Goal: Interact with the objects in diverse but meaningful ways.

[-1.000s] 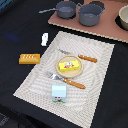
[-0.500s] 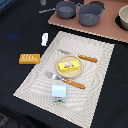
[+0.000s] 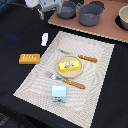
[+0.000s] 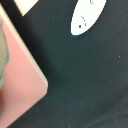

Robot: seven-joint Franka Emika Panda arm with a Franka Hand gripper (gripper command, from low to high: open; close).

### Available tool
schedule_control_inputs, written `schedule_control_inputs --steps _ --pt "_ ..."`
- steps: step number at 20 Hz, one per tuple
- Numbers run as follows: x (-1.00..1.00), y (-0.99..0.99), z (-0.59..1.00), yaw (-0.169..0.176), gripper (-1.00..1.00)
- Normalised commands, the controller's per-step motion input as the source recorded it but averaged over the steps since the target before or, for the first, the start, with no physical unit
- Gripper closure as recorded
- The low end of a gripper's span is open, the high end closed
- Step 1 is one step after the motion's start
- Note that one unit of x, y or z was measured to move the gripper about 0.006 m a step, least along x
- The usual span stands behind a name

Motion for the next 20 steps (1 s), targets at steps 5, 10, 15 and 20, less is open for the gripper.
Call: schedule_control_inputs --steps 5,10,15,20 --pt "-0.18 -0.23 -0.44 -0.083 -1.00" --pt "-0.27 -0.18 -0.50 -0.074 -1.00" --pt "-0.38 -0.06 -0.40 -0.070 -1.00" --pt "-0.41 0.00 -0.37 -0.077 -1.00"
